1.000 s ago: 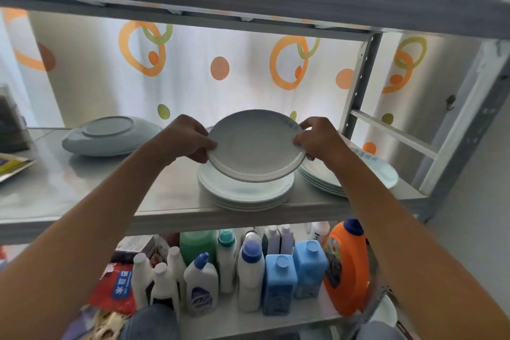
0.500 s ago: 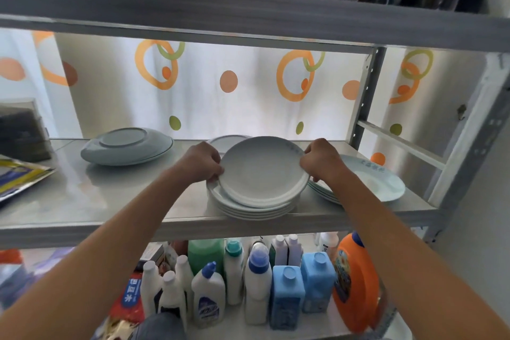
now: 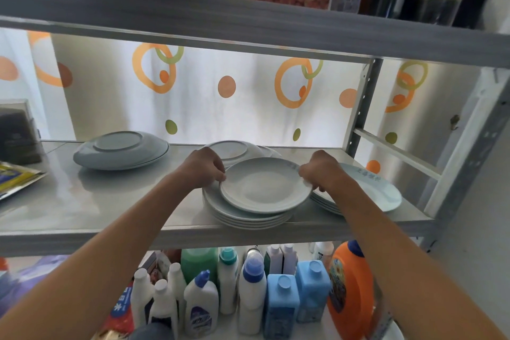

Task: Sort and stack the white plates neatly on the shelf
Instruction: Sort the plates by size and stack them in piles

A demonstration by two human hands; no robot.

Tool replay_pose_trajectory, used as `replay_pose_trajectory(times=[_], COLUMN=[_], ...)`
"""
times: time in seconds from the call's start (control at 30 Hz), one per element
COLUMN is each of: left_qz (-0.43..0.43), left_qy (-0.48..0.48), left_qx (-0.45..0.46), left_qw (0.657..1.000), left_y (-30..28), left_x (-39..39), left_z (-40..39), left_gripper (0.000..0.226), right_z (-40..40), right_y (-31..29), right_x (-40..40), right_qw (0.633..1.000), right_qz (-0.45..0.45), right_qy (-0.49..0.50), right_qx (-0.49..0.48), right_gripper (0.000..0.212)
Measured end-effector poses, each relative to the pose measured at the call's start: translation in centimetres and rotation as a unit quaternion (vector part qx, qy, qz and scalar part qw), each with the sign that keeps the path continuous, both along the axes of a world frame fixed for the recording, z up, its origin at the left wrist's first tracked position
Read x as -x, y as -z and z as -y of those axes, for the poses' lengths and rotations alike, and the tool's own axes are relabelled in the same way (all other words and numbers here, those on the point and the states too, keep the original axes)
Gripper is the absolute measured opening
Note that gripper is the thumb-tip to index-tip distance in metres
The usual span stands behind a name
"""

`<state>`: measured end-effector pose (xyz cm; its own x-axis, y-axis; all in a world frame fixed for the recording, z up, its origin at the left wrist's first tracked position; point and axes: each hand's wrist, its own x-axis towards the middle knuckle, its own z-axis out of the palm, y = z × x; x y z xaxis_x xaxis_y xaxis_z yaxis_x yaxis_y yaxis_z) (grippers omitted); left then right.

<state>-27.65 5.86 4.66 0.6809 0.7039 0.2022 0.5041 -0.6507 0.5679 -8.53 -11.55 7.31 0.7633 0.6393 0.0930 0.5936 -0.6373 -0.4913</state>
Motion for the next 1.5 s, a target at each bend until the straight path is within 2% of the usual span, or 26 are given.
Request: replay_pose_trajectory(times=[0.13,0.23,0.33,0.43,0.67,0.77,0.83,0.93,0.97,1.03,1.2,1.27,1.37,1.43,1.5], left_qz=[0.034,0.073,0.127,0.204,0.292,0.256,0.221,0.194,0.176,0.144,0.09,0.094,0.128,0.161,0.192], left_qy=[-0.024,-0.042,-0.031,-0.005,-0.019,-0.065,-0.087,-0.083,-0.08,-0.076,-0.075,-0.073,-0.065,-0.06,-0.066], left_qx=[-0.005,-0.016,0.021,0.095,0.167,0.098,0.048,0.04,0.041,0.06,0.071,0.093,0.162,0.195,0.218], left_qw=[0.999,0.996,0.991,0.974,0.941,0.959,0.97,0.977,0.98,0.985,0.991,0.989,0.976,0.965,0.955], left_y=[0.1,0.3,0.5,0.3,0.4,1.6,2.8,4.1,4.4,4.9,5.5,5.5,5.5,5.4,5.4], left_x=[0.0,-0.2,-0.6,-1.2,-3.3,-4.2,-4.4,-3.9,-3.6,-2.9,-3.0,-3.1,-2.7,-2.3,-2.0], left_z=[-0.5,-1.1,-2.5,-4.0,-8.9,-10.5,-11.1,-12.1,-12.4,-12.7,-12.9,-13.1,-13.8,-14.2,-14.4], left_gripper=[0.003,0.005,0.012,0.02,0.023,0.023,0.027,0.028,0.028,0.028,0.031,0.033,0.038,0.039,0.037], right_z=[-0.1,-0.9,-2.3,-4.2,-10.6,-13.0,-14.4,-15.7,-16.1,-17.0,-18.7,-18.9,-19.0,-19.2,-19.5], right_y=[-0.2,0.0,0.0,-0.7,-0.7,-0.1,0.0,-0.2,0.0,0.3,0.2,-0.1,0.1,0.6,0.7], right_x=[-0.1,-0.1,0.1,0.0,-1.9,-3.1,-3.2,-2.6,-2.5,-2.3,-1.8,-1.8,-2.4,-2.9,-3.3], right_qw=[0.998,0.995,0.988,0.985,0.986,0.992,0.994,0.993,0.992,0.991,0.99,0.99,0.987,0.977,0.958], right_qz=[0.052,0.091,0.104,0.075,-0.022,-0.048,-0.082,-0.115,-0.124,-0.13,-0.135,-0.131,-0.156,-0.211,-0.284], right_qy=[0.02,0.023,-0.009,-0.035,-0.029,-0.015,-0.022,-0.013,-0.006,0.004,0.017,0.009,0.003,0.016,0.037], right_qx=[0.006,-0.045,-0.114,-0.153,-0.162,-0.111,-0.07,-0.015,-0.001,0.011,0.036,0.057,0.037,0.04,0.0], right_gripper=[0.022,0.018,0.02,0.019,0.024,0.024,0.015,0.007,0.01,0.017,0.016,0.033,0.04,0.037,0.017])
